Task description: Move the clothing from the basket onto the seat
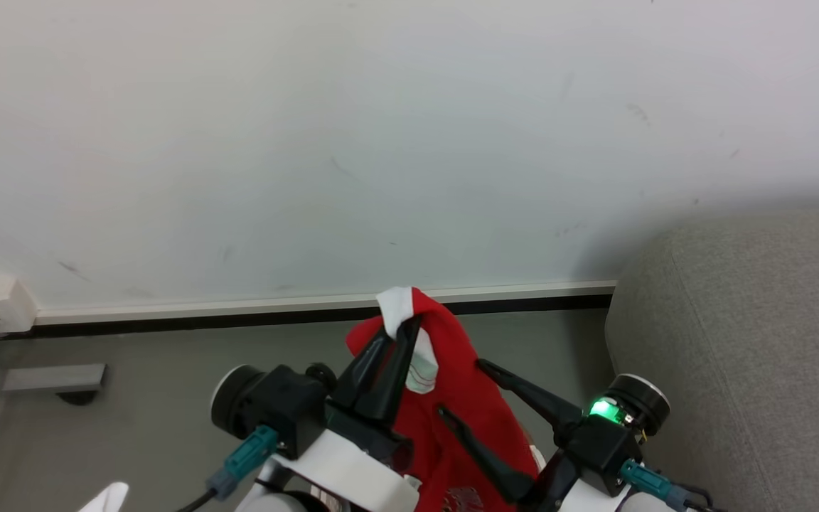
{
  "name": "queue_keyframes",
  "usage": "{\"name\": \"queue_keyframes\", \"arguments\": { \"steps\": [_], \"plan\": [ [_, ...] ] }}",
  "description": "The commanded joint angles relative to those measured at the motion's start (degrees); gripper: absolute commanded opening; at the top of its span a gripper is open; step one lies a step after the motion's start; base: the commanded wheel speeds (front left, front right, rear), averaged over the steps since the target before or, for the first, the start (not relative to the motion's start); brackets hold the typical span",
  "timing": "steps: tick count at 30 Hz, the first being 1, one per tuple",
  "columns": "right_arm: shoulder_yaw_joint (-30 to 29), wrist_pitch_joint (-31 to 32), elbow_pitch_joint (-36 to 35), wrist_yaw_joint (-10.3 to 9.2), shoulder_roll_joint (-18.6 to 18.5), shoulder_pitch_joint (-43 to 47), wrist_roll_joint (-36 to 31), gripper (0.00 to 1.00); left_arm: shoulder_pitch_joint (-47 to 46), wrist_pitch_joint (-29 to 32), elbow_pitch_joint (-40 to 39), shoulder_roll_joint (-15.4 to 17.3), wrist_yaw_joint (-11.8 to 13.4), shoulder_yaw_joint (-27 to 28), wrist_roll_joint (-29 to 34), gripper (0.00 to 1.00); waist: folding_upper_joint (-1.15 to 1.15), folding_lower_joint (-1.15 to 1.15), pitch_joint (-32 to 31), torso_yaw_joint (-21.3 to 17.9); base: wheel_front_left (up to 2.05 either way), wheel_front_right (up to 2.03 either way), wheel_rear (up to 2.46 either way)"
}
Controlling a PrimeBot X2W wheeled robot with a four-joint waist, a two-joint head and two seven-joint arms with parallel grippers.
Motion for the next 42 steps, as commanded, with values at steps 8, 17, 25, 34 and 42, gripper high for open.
{"name": "queue_keyframes", "arguments": {
  "steps": [8, 17, 25, 34, 42],
  "plan": [
    [-0.54, 0.04, 0.10, -0.12, -0.74, -0.57, 0.84, 1.00, 0.10, 1.48, -2.24, 0.27, -0.82, -1.82, 0.28, 0.00, 0.00, 0.00, -0.35, 1.09, 0.00, 0.00, 0.00],
    [0.82, 0.04, 4.37, -0.12, 0.44, 0.24, 4.41, 0.00, 0.56, 2.90, -5.36, 0.28, -1.26, -3.28, -0.64, 0.00, 0.00, 0.00, -0.55, 1.76, 0.00, 0.00, 0.00],
    [-1.35, 0.04, 3.36, -0.12, 0.44, -0.02, 8.18, 0.00, 1.16, 2.12, -2.72, 0.90, -0.17, -2.31, -0.93, 0.45, 0.00, 0.00, 0.05, 1.28, 0.00, 0.00, 0.00],
    [-9.30, 0.04, 0.51, -0.12, 0.30, 2.31, 7.59, 0.00, 1.88, 0.77, 3.10, 1.09, 0.21, -1.94, -1.46, 1.00, 0.00, 0.00, 0.87, -0.73, 0.00, 0.00, 0.00],
    [-20.72, 0.04, -2.58, -0.12, -0.36, 5.73, 5.40, 0.00, 2.59, -1.49, 8.85, -0.30, -0.50, -3.04, -2.25, 1.00, 0.00, 0.00, 2.25, -5.48, 0.00, 0.00, 0.00]
  ]
}}
